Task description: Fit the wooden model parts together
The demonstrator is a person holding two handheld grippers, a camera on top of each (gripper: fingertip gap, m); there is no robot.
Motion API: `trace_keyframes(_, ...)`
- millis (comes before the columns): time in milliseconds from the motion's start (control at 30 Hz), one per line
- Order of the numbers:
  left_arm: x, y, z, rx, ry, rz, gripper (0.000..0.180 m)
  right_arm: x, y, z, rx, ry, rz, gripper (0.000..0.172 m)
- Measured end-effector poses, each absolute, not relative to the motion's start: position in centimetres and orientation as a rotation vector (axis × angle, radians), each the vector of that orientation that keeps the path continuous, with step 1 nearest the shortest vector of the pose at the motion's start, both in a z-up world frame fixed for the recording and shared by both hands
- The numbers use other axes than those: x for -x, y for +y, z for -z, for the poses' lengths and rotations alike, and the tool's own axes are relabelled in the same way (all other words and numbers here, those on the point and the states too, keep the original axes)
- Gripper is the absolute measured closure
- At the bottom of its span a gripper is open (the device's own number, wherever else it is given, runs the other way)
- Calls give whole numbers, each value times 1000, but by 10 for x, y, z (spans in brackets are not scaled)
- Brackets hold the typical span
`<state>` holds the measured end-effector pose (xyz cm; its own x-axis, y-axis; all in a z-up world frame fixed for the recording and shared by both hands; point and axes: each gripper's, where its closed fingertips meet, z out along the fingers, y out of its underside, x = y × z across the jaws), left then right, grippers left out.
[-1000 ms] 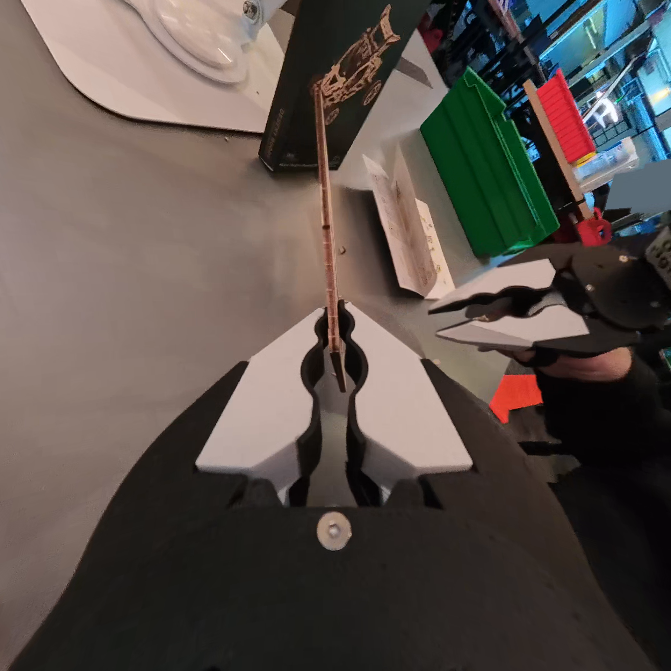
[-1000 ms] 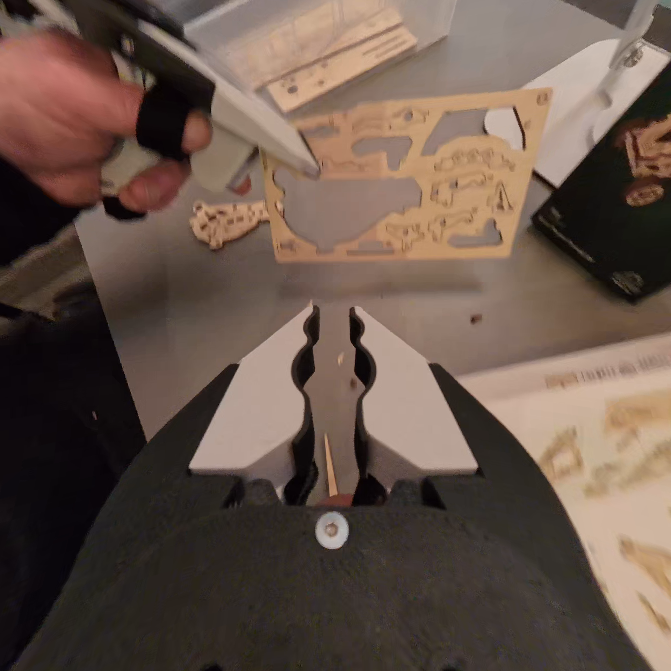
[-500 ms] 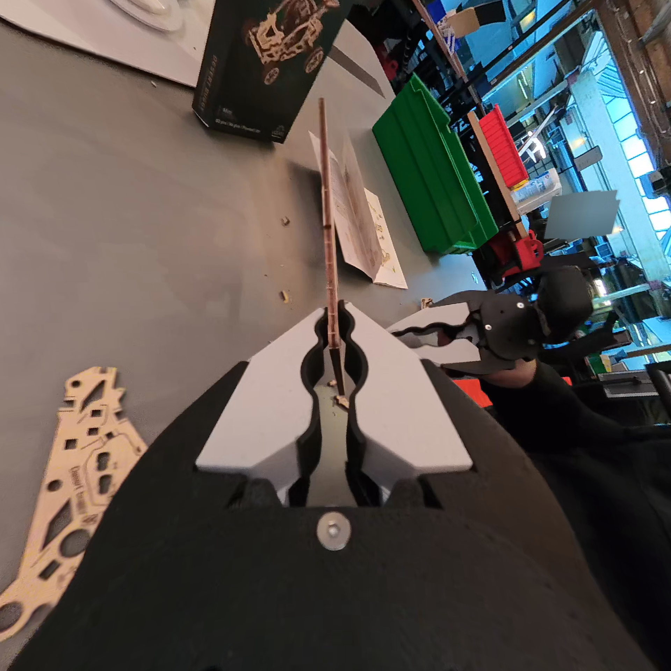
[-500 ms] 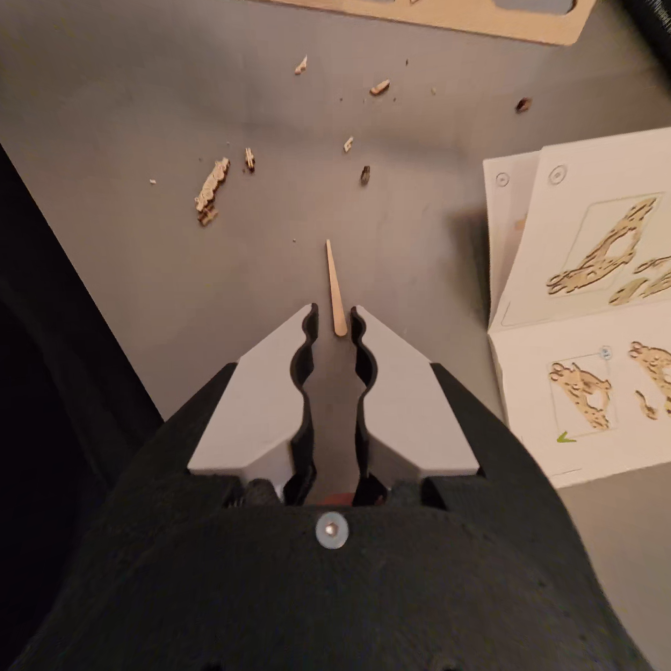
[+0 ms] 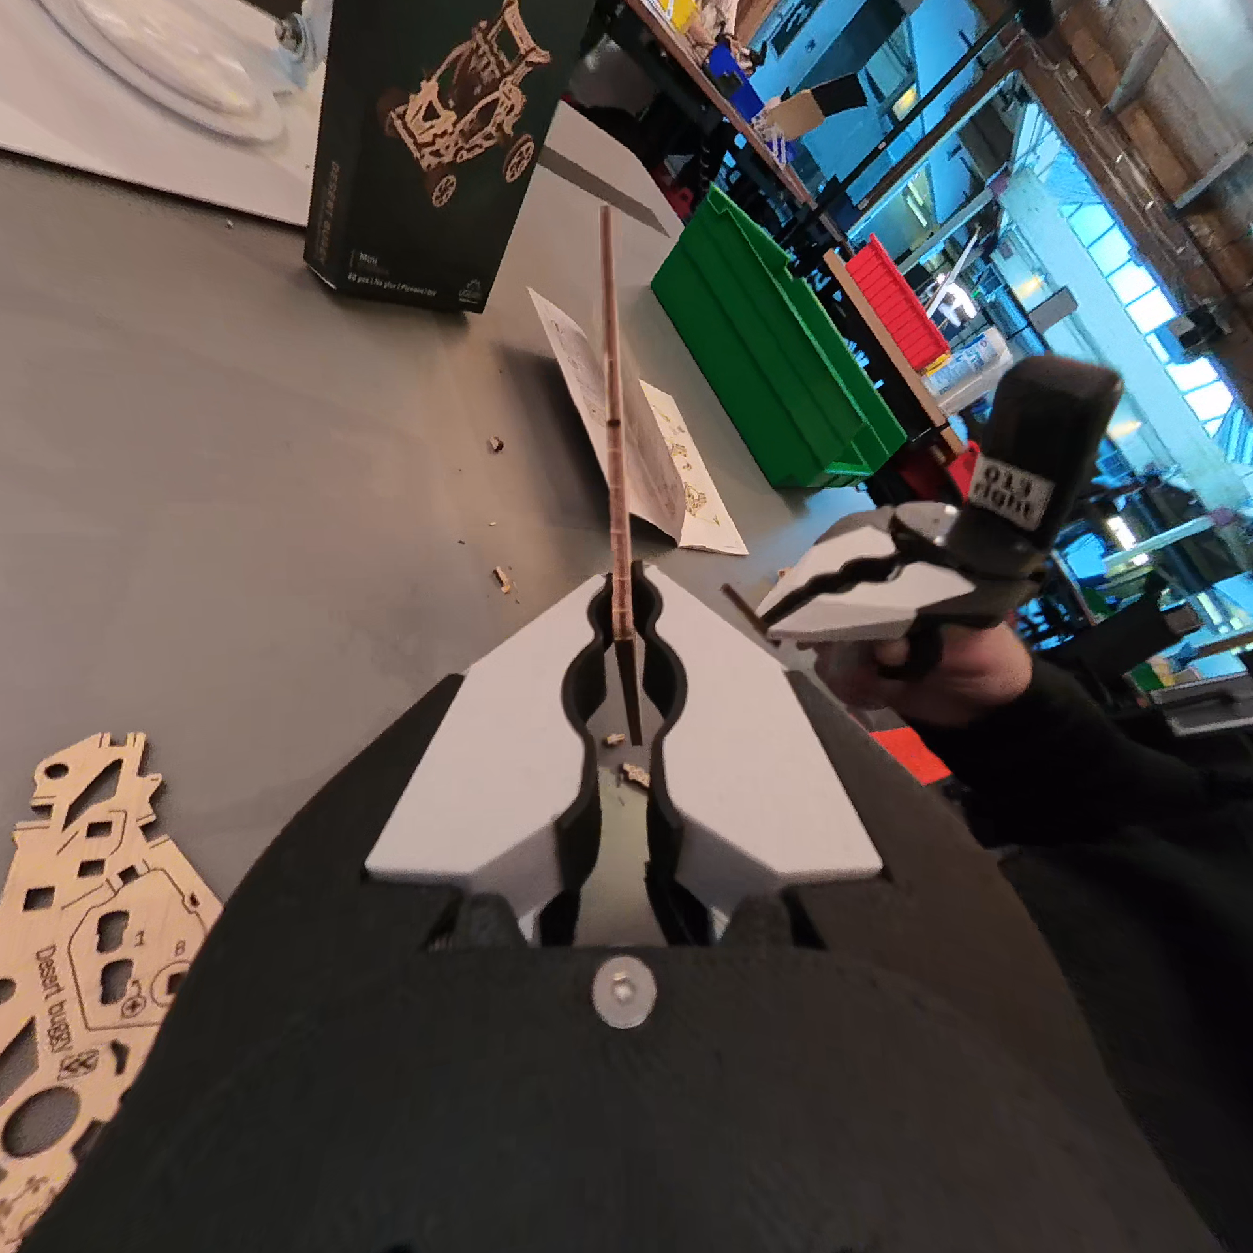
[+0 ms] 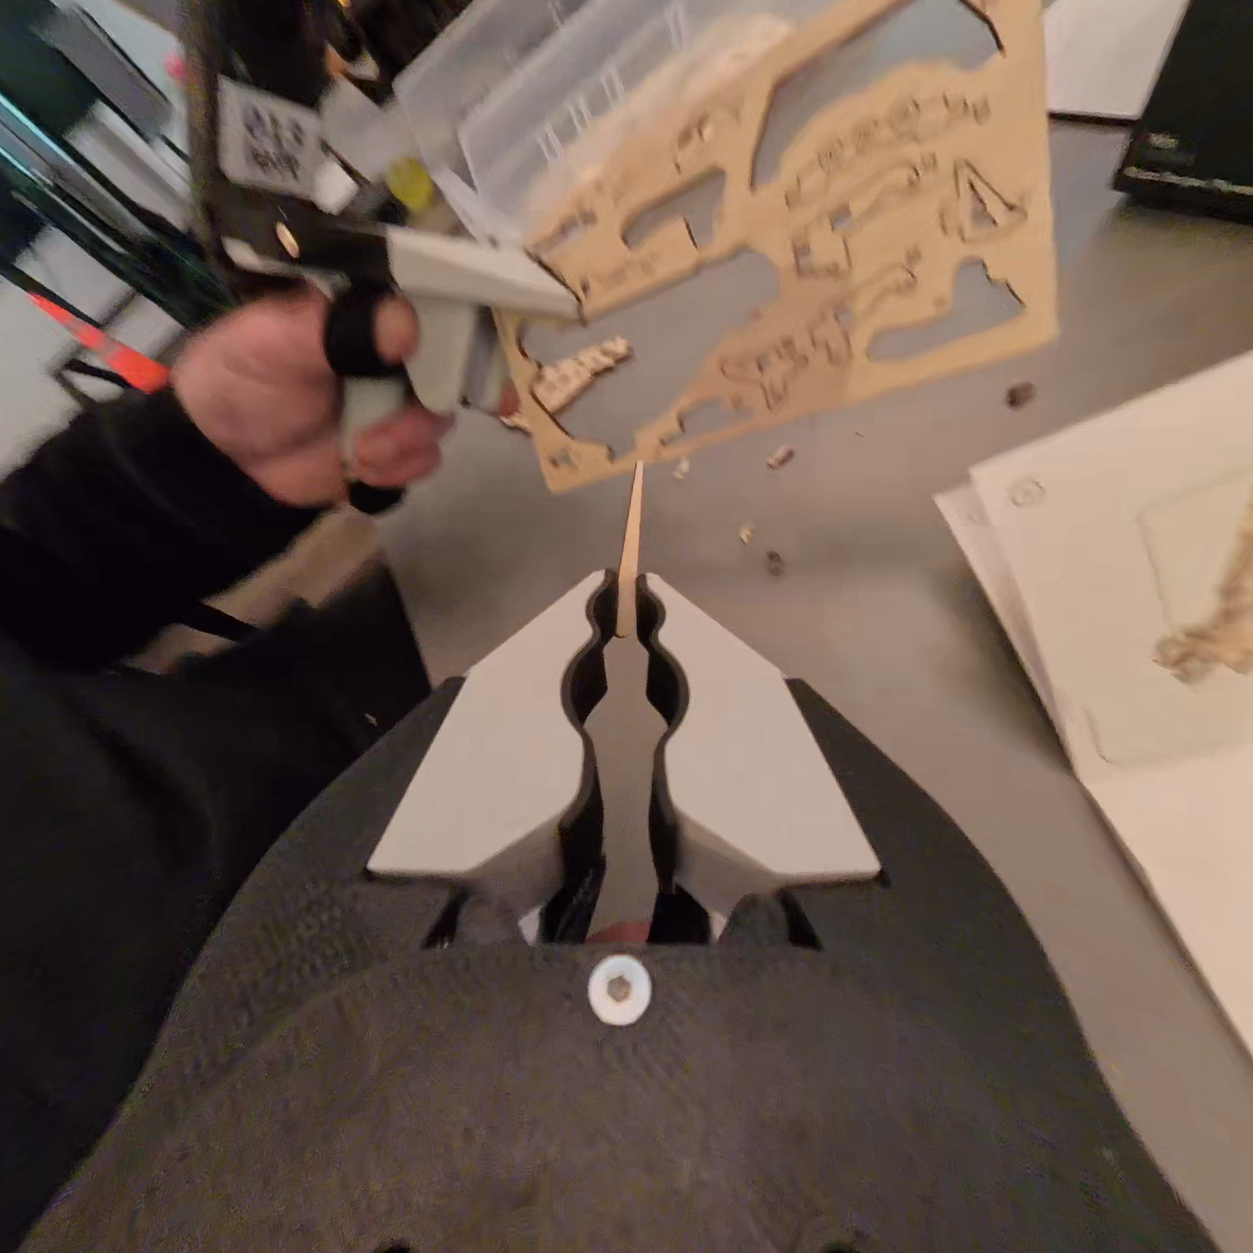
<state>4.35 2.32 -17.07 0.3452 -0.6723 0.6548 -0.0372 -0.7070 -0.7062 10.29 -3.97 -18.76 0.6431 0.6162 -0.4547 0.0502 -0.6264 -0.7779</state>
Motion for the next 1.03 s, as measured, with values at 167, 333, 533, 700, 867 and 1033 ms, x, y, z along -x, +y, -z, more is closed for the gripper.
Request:
trace_keyframes(167, -46, 19, 172, 1969, 788, 1173, 179, -69, -22, 169, 2042, -436, -1162, 169)
trace_keyframes(333, -41, 21, 178, 1966, 915, 951, 179, -59, -9, 177, 2085, -526, -1009, 169)
trace_keyframes(533, -44, 21, 177, 1958, 963, 892, 179, -55, -4, 183, 2141, -635, -821, 169)
trace_keyframes(700, -45, 20, 175, 1931, 1027, 797, 179, -57, -4, 182, 2161, -686, -709, 169)
trace_keyframes(867, -46, 20, 172, 1895, 1092, 671, 179, -59, -3, 181, 2189, -696, -666, 169)
trace_keyframes(1033, -47, 21, 171, 1881, 1104, 598, 179, -60, -3, 181, 2207, -747, -576, 169)
